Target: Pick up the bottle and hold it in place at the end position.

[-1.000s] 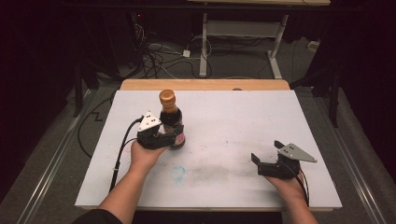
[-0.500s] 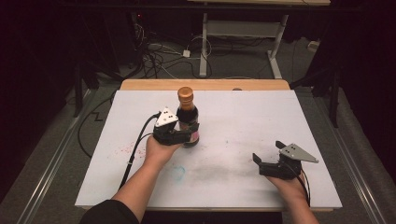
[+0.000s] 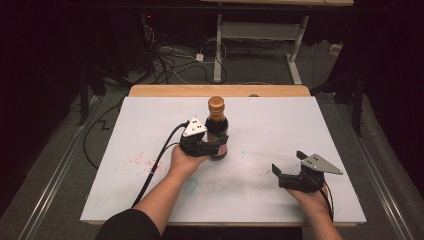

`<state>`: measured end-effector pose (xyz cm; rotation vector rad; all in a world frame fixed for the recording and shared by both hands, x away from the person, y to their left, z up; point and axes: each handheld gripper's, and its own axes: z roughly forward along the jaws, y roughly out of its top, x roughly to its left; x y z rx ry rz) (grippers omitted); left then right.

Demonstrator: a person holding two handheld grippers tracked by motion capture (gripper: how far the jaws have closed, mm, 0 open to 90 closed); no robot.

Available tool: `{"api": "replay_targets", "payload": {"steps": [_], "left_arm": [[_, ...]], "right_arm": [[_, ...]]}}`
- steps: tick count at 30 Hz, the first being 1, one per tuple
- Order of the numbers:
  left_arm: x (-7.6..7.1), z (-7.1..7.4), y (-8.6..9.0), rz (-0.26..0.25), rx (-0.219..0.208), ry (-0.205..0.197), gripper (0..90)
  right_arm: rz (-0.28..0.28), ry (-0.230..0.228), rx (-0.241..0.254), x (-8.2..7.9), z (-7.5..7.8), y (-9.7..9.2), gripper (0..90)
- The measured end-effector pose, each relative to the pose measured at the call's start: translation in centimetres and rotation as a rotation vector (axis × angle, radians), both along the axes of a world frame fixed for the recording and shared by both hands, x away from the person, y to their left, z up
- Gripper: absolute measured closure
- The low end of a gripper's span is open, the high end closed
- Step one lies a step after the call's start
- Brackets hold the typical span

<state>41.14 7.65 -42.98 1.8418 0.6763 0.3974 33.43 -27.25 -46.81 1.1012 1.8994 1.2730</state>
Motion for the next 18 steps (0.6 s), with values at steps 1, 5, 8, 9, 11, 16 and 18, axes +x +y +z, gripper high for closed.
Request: {"api": "replay_targets", "payload": {"steps": [1, 5, 8, 9, 11, 16, 18], "left_arm": [[0.01, -0.06, -0.09, -0.004, -0.002, 0.003, 28.8], [-0.04, -0.22, -0.31, -0.010, 0.003, 0.003, 28.8], [-0.08, -0.32, -0.38, -0.016, 0.009, 0.003, 28.8], [-0.11, -0.36, -0.41, -0.017, 0.012, 0.003, 28.8], [-0.16, -0.47, -0.44, -0.019, 0.012, 0.003, 28.8], [-0.32, -0.83, -0.57, -0.021, 0.015, 0.002, 28.8], [-0.35, -0.84, -0.62, -0.016, 0.013, 0.003, 28.8]], "right_arm": [[0.000, -0.001, 0.000, -0.01, 0.01, -0.04, 0.3], [0.000, 0.000, 0.001, -0.02, 0.01, -0.05, 0.3], [0.004, -0.001, -0.001, -0.04, -0.02, -0.01, 0.3], [0.003, 0.000, 0.000, -0.04, -0.04, 0.01, 0.3], [0.004, 0.001, 0.000, -0.03, -0.05, 0.05, 0.3], [0.009, -0.002, 0.000, -0.02, -0.07, 0.09, 0.3], [0.012, -0.001, 0.002, 0.00, -0.09, 0.16, 0.3]]}}
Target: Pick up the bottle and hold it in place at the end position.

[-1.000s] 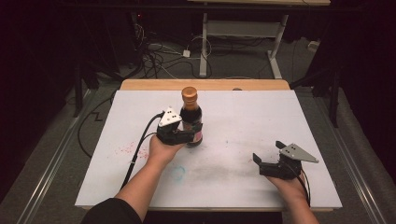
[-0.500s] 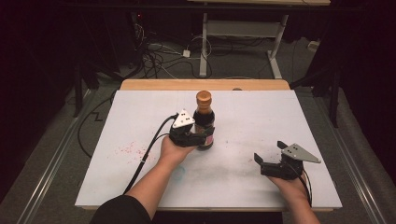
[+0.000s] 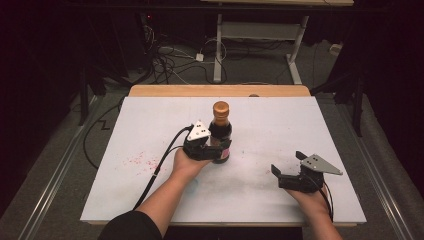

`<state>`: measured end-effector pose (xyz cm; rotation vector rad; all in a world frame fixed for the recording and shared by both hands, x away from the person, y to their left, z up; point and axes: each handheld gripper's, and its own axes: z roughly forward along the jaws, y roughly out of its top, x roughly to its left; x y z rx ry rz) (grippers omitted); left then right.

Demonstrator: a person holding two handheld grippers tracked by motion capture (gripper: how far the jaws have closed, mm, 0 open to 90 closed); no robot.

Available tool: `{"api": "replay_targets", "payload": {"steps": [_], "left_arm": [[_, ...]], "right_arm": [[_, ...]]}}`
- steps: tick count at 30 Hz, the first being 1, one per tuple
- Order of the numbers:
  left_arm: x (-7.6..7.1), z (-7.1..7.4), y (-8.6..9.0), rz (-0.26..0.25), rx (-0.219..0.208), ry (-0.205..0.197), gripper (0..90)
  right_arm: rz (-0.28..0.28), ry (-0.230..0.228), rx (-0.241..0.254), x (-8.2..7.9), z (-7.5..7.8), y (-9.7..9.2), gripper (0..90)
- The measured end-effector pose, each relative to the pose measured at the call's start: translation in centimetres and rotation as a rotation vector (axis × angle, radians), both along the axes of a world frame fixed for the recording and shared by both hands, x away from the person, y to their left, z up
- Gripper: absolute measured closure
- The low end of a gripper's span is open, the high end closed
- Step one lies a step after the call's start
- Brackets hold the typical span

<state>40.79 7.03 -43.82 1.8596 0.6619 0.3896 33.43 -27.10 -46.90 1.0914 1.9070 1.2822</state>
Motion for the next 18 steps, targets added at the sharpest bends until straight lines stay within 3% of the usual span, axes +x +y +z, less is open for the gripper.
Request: {"api": "replay_targets", "payload": {"steps": [12, 18], "left_arm": [[-0.23, -0.32, 0.11, -0.002, -0.002, -0.015, 28.5], [-0.34, -0.42, 0.17, -0.010, -0.003, -0.022, 28.5]], "right_arm": [[0.025, 0.018, 0.013, 0.18, -0.03, 0.33, 2.9], [0.050, 0.033, -0.006, 0.40, -0.19, 0.65, 16.5]]}}
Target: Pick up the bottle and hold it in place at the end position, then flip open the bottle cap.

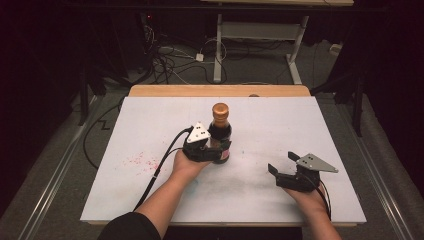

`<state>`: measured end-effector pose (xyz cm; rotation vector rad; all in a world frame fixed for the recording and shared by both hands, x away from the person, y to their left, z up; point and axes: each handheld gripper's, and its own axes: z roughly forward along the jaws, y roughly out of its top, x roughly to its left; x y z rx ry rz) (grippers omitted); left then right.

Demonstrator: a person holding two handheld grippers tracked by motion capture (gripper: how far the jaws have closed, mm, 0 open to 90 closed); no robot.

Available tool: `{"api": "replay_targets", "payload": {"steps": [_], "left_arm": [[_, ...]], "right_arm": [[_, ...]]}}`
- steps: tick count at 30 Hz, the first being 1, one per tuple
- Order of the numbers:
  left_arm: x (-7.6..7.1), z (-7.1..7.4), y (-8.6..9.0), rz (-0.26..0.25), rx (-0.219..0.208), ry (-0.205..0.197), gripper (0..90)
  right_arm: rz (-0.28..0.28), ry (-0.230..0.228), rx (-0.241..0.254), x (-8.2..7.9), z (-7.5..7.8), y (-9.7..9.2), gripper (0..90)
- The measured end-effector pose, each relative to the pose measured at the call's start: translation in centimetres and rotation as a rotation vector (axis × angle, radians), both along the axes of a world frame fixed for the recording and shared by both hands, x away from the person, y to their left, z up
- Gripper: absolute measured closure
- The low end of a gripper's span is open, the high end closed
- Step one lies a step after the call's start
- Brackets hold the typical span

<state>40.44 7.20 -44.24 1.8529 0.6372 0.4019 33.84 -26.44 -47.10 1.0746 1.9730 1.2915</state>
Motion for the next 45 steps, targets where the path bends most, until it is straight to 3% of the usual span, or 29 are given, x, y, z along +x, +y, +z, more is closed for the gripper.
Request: {"api": "replay_targets", "payload": {"steps": [5, 9, 22, 32, 45], "left_arm": [[-0.1, -0.2, 0.1, 0.005, -0.008, -0.006, 28.5], [0.0, -0.2, 0.1, 0.006, -0.015, 0.001, 28.5], [0.1, -0.3, 0.1, 0.000, -0.020, 0.002, 28.4], [0.0, -0.2, 0.1, 0.002, -0.020, 0.007, 28.4], [-0.1, -0.2, 0.0, 0.012, -0.020, 0.013, 28.4]], "right_arm": [[0.011, 0.006, 0.000, 0.5, 0.1, 0.5, 26.0], [0.019, -0.015, 0.008, 0.5, 0.3, 0.8, 42.9], [0.040, 0.015, 0.016, 1.4, 0.8, 2.1, 89.8], [0.059, 0.001, -0.008, 2.2, 1.4, 4.1, 90.0], [0.102, -0.026, 0.018, 3.2, 2.6, 6.1, 90.0]]}}
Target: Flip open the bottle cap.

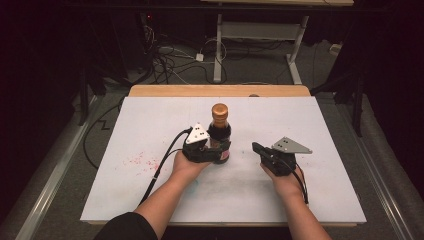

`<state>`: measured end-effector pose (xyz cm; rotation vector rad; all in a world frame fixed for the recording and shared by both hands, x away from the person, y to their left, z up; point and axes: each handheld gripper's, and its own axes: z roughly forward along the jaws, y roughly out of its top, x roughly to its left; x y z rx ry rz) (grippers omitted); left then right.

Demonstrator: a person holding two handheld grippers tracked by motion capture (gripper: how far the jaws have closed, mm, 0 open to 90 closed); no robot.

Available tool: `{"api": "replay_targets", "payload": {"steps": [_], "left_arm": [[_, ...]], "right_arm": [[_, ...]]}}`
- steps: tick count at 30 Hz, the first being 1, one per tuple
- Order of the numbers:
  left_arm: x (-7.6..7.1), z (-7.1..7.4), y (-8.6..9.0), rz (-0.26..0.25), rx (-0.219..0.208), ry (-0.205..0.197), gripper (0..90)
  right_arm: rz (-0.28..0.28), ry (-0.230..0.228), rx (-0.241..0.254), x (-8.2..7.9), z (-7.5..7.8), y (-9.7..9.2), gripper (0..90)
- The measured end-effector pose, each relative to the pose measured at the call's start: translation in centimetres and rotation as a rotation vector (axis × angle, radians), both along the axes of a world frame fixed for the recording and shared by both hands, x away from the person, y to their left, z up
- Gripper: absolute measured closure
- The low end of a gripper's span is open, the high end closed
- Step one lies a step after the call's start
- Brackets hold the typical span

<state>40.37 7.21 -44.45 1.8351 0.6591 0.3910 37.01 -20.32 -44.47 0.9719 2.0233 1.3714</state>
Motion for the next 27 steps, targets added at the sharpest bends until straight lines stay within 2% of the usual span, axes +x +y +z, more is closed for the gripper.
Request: {"api": "replay_targets", "payload": {"steps": [11, 27], "left_arm": [[0.0, 0.0, 0.0, -0.004, -0.003, -0.004, 28.4], [0.0, -0.1, 0.1, -0.013, -0.003, -0.004, 28.5]], "right_arm": [[0.021, -0.027, -0.001, 0.1, 1.3, 0.7, 90.0], [0.088, -0.075, 0.034, 0.5, 4.6, 2.6, 90.0]]}}
